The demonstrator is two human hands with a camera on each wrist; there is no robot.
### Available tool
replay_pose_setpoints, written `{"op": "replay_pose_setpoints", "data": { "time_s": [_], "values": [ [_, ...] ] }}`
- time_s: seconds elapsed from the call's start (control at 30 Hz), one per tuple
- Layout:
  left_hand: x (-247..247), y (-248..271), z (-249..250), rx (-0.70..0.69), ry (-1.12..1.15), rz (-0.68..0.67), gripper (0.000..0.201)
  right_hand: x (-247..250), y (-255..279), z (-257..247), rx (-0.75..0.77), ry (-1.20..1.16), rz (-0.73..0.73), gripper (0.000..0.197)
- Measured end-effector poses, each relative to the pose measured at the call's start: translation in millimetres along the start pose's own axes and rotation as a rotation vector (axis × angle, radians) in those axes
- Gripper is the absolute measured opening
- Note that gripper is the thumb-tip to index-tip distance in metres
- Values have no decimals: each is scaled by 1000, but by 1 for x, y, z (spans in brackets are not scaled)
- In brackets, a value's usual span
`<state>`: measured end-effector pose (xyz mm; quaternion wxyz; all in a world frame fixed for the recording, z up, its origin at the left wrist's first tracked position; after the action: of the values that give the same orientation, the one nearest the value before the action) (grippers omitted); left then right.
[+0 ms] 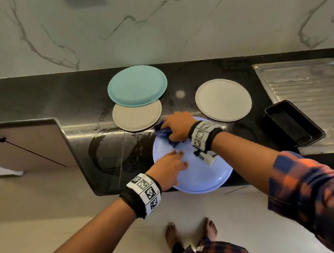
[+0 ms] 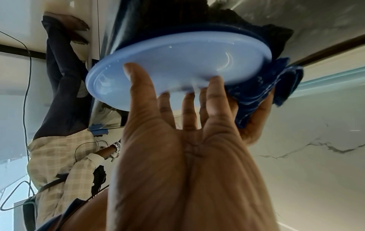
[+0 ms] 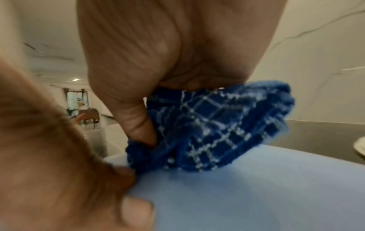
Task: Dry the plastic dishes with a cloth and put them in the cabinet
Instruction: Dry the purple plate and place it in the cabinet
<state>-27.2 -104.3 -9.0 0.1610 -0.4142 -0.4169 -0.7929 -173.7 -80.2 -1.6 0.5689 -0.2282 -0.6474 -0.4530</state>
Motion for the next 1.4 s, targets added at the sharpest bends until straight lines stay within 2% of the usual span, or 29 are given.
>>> {"op": "replay_pose_setpoints", "data": {
  "time_s": [0.07, 0.13, 0.27, 0.37, 0.43, 0.57, 0.63, 0.7, 0.77, 0.87, 0.93, 1.07, 1.13, 1.2, 1.3, 1.37, 1.4],
  "values": [
    [0, -1, 1, 10, -2, -11, 68, -4, -2, -37, 156, 64, -15, 49],
    [0, 1, 0, 15, 0, -12, 69, -3, -1, -36, 157, 13, -33, 46],
    [-2, 3, -1, 20, 12, -15, 73, -3, 16, 43, -116, -198, -20, 40],
    [-2, 3, -1, 19, 31, -12, 74, -23, 48, 99, -289, -275, 16, 21],
    [-3, 2, -2, 21, 36, -9, 74, -41, 76, 119, -384, -337, 45, 17],
    [-5, -1, -3, 26, 33, -13, 76, -71, 150, 120, -579, -413, 167, 37],
    [-6, -1, -4, 22, 30, -6, 76, -87, 189, 106, -689, -439, 171, 41],
    [-6, -1, -5, 15, 31, 7, 75, -95, 217, 84, -724, -419, 165, 41],
    [-7, 0, -5, 8, 31, 18, 75, -93, 230, 56, -669, -333, 153, 43],
    [-6, 2, -3, 2, 28, 27, 74, -84, 218, 37, -603, -209, 110, 41],
    [-5, 3, -2, -3, 22, 33, 73, -72, 189, 48, -597, -151, 98, 38],
    [-4, 4, -1, 1, 24, 31, 75, -37, 105, 77, -522, -231, 130, 36],
    [-4, 4, -1, 2, 17, 27, 75, -23, 63, 66, -394, -193, 72, 39],
    [-3, 5, 0, 0, 33, 32, 74, -10, 31, 36, -197, -140, 27, 46],
    [1, 4, 2, -8, 31, 58, 71, -6, 20, -16, 74, -37, -1, 50],
    [3, 4, 2, -14, 39, 80, 69, -10, 29, -24, 143, -60, 31, 49],
    [2, 4, 1, -10, 45, 78, 70, -12, 36, -16, 126, -111, 55, 48]
  ]
}}
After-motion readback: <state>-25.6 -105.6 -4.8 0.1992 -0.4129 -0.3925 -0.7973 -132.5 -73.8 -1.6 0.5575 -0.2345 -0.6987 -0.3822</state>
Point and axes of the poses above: each hand's wrist, its own y-axis away from the middle knuckle, its own x-axis out of the back of the hand, z = x × y, the point moved 9 cm from there along -y, towards the middle knuckle, and after that the axes turned 7 degrees about y, right-handed, at the moved point
